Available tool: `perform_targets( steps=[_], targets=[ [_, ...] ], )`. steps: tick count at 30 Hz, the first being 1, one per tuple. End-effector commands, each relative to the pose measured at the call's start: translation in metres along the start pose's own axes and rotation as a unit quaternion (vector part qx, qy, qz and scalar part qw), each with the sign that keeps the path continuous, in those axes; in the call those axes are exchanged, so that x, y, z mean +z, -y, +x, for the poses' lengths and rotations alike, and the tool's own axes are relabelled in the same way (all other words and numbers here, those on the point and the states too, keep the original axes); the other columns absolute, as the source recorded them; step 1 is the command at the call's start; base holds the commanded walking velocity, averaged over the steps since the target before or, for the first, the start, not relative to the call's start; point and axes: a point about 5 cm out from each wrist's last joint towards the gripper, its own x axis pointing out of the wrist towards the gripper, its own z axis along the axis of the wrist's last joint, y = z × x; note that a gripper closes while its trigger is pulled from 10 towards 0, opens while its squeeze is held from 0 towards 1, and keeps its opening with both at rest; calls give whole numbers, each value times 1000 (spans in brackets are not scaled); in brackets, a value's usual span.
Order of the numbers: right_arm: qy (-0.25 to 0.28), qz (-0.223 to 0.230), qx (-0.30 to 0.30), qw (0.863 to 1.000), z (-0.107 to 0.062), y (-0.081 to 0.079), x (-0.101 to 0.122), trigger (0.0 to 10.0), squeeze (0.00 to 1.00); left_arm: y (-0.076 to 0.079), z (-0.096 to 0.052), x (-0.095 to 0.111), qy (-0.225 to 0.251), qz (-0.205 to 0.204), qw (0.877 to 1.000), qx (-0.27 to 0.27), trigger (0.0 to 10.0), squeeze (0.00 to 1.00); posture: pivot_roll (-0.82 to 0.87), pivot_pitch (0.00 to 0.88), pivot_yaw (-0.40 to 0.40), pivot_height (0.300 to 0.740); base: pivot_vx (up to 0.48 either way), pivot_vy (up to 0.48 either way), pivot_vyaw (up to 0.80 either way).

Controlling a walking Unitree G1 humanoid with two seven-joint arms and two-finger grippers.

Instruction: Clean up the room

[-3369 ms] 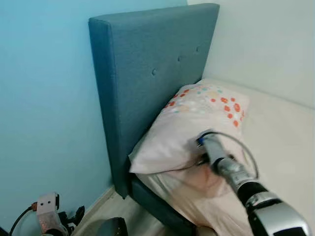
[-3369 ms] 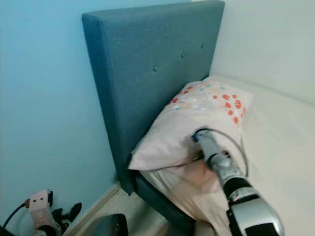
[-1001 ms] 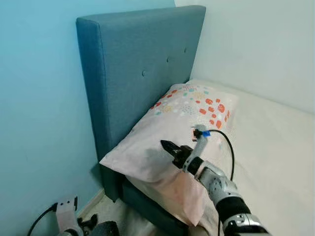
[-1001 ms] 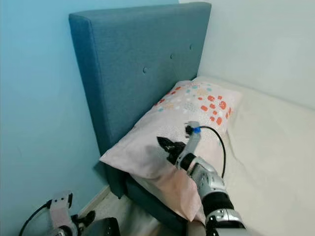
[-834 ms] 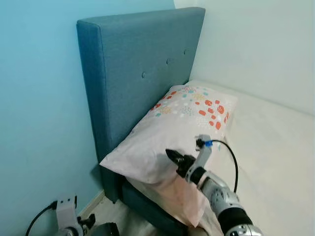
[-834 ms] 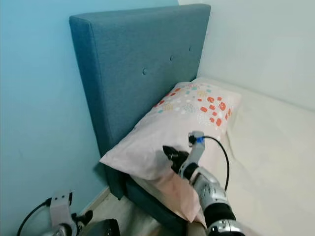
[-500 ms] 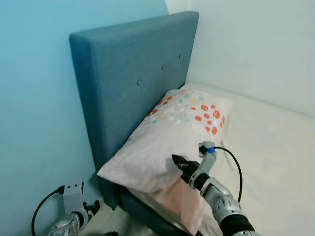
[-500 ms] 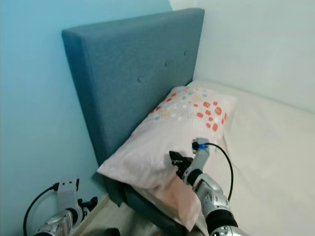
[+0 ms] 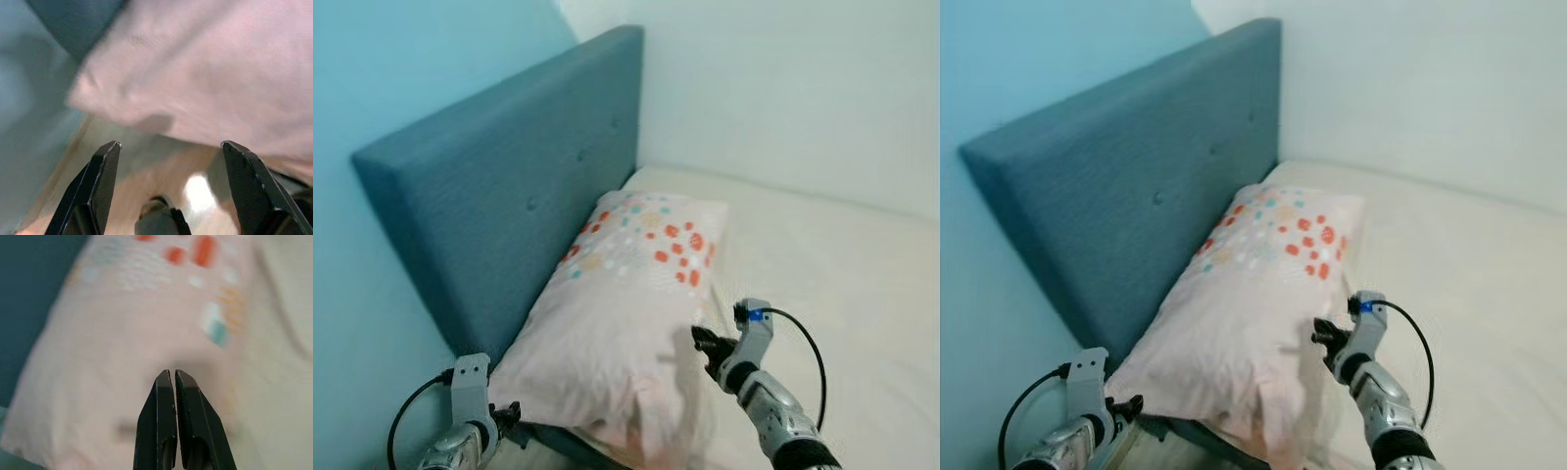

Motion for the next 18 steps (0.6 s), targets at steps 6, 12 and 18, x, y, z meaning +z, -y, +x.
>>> perform_targets(
  steps=[6,12,18],
  targets=[
    [-58,-5,-54,997,-15,15,-32,10000,0,-6,-10,-40,-67,23,997,16,10000,0,-61,0,-24,704,0,0,0],
    [-108,-6,-109,988,-33,31,-56,10000,0,-9,-14,-50,-83,30,996,19,10000,0,-63,0,-29,723,0,0,0],
    [-209,-42,-188,959,-68,48,-100,10000,631,-11,-16,-56,-94,33,995,24,10000,475,-66,0,-35,737,0,0,0]
  ],
)
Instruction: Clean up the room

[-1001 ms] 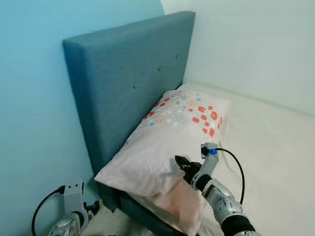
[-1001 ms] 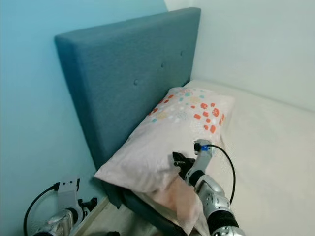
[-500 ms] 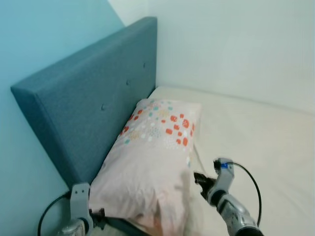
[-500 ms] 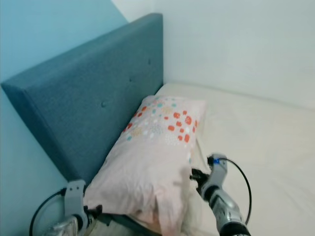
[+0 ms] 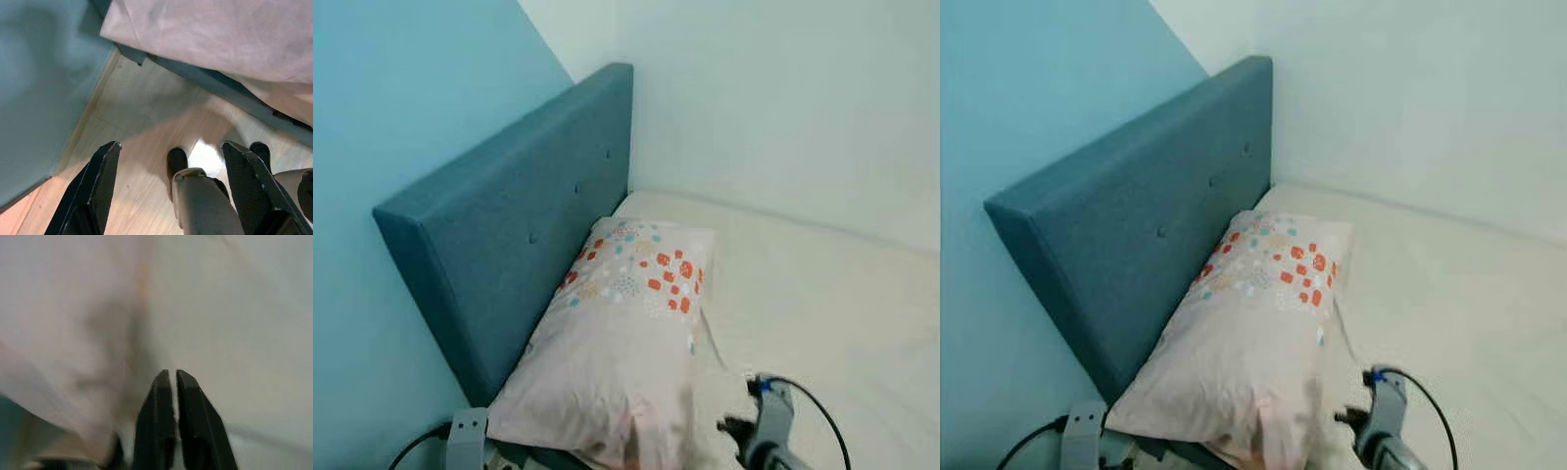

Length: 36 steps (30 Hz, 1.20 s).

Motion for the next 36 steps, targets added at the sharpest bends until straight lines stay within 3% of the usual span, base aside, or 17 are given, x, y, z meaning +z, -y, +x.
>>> perform_targets(
  steps=[1,3,4,5,8,11,28,30,31,34,35,36],
  targets=[
    [-42,-11,-22,999,-5,6,-21,10000,631,0,-1,-6,-15,4,1000,0,10000,475,-66,0,-35,737,0,0,0],
    [-60,-14,-28,998,-8,8,-31,10000,631,0,-1,-7,-15,0,1000,0,10000,475,-66,0,-35,737,0,0,0],
    [-66,-19,-35,997,-11,11,-37,10000,1000,0,-1,-8,-18,-4,1000,0,10000,1000,-69,0,-36,737,0,0,0],
    [-66,-19,-35,997,-11,11,-37,10000,1000,0,-1,-8,-18,-4,1000,0,10000,1000,-69,0,-36,737,0,0,0],
    [-116,-41,-76,990,-25,24,-68,10000,1000,-1,-2,-12,-26,-5,1000,4,10000,1000,-65,0,-43,737,0,0,0],
    [-131,-42,-86,987,-30,28,-77,10000,1000,-1,-2,-13,-27,-6,1000,5,10000,1000,-62,0,-45,737,0,0,0],
    [-157,-63,-108,980,-39,46,-84,10000,1000,-8,-5,-23,-45,4,999,2,10000,1000,-65,0,-49,737,0,0,0],
    [-169,-66,-109,977,-41,45,-88,10000,439,-7,-5,-25,-48,6,999,-1,10000,1000,-60,0,-49,737,0,0,0],
    [-173,-52,-108,978,-41,43,-91,10000,0,-7,-5,-25,-50,6,999,-2,10000,1000,-61,0,-47,737,0,0,-625],
    [-177,-40,-107,977,-41,42,-93,10000,0,-7,-5,-26,-51,7,999,1,10000,1000,-61,0,-46,737,0,0,-650],
    [-178,-34,-106,978,-42,41,-94,10000,0,-8,-6,-26,-54,5,999,4,10000,0,-62,0,-44,737,0,0,-769],
    [-178,-29,-105,978,-42,41,-94,10000,0,-8,-6,-26,-55,4,998,4,10000,0,-63,0,-43,737,0,0,-775]
  ],
)
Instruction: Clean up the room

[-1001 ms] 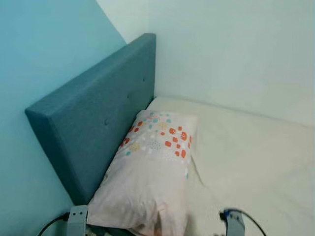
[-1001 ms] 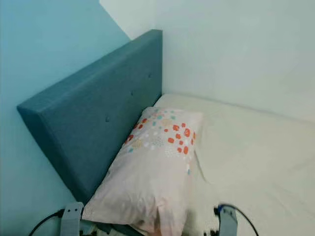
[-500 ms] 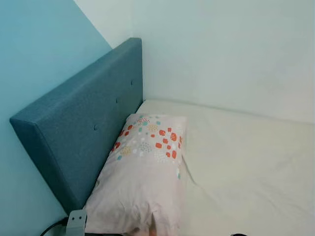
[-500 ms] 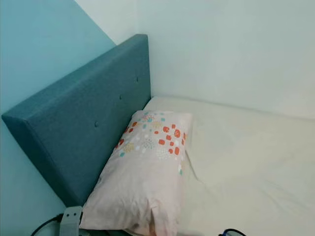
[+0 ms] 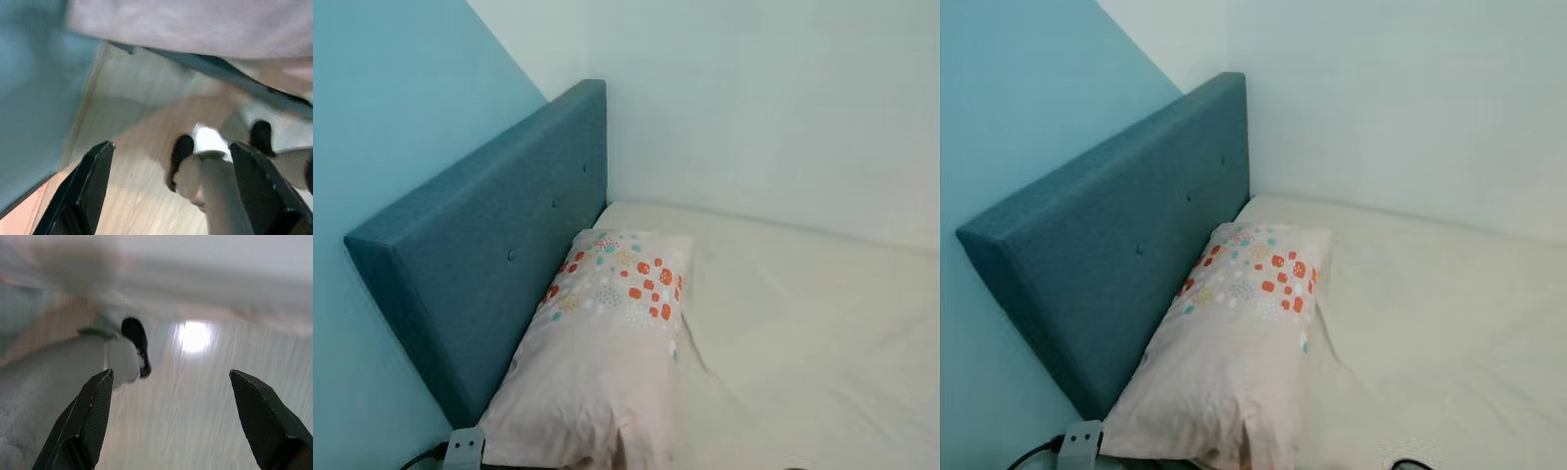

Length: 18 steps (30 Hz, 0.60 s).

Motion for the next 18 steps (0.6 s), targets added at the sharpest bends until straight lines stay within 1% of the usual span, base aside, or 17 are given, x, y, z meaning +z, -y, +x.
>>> perform_targets(
  steps=[1,4,13,15,18],
  targets=[
    [-11,17,1,1000,-1,0,-6,10000,0,-2,0,-1,-8,2,1000,3,10000,0,-63,0,-43,737,0,0,-775],
    [-18,16,5,1000,-1,-1,-10,10000,0,-4,0,-1,-6,16,1000,12,10000,0,-63,0,-40,737,0,0,-781],
    [-23,11,5,1000,-2,-1,-14,10000,0,-6,-1,-3,-11,19,1000,11,10000,0,-67,0,-37,737,0,0,-781],
    [-21,9,3,1000,-2,0,-14,10000,0,-6,-1,-4,-14,20,1000,9,10000,0,-67,0,-37,737,0,-414,-703],
    [-18,12,3,1000,-1,0,-11,10000,0,-6,-1,-4,-15,18,1000,10,10000,0,-67,0,-37,737,0,-480,0]
  ],
)
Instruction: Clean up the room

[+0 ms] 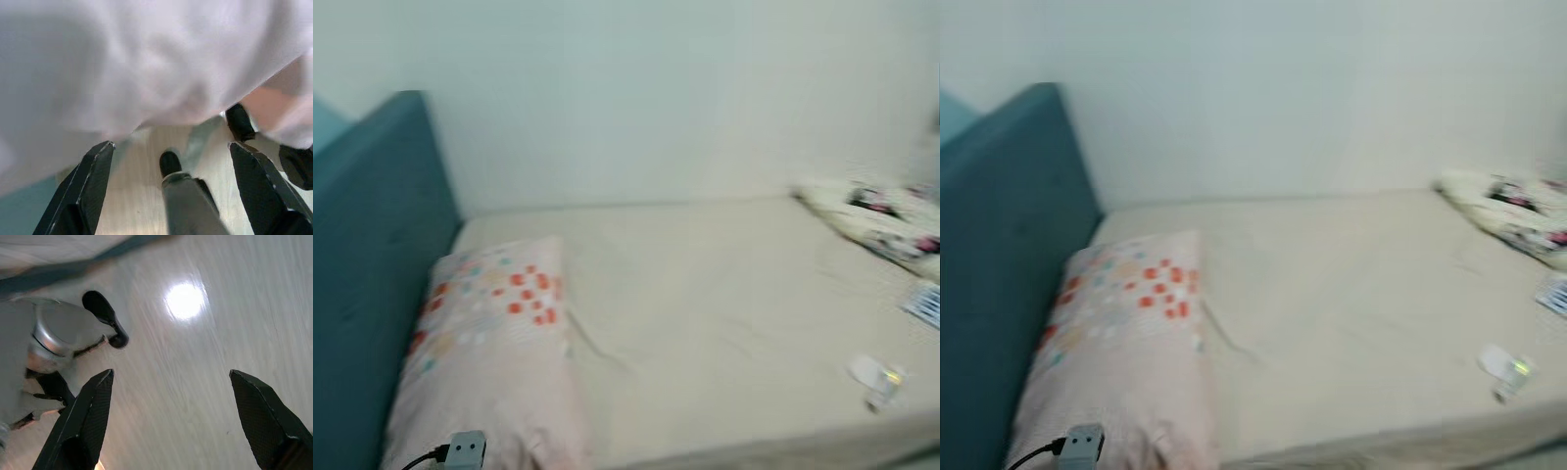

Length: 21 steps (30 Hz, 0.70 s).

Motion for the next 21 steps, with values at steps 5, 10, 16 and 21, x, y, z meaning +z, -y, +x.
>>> perform_targets(
  steps=[5,10,16,21],
  targets=[
    [9,2,11,1000,1,-4,10,10000,0,-5,-1,-6,-14,4,1000,6,10000,0,-69,0,-37,737,0,-480,-535],
    [8,-2,14,1000,2,-5,12,10000,0,-4,-1,-6,-14,3,1000,6,10000,0,-69,0,-37,737,0,-480,0],
    [11,-17,14,1000,2,-6,12,10000,0,-5,-1,-6,-15,4,1000,7,10000,0,-69,0,-37,737,0,-480,0],
    [8,-22,18,1000,1,-6,10,10000,0,-5,-1,-6,-15,5,1000,8,10000,0,-69,0,-37,737,0,-480,0]
  ],
)
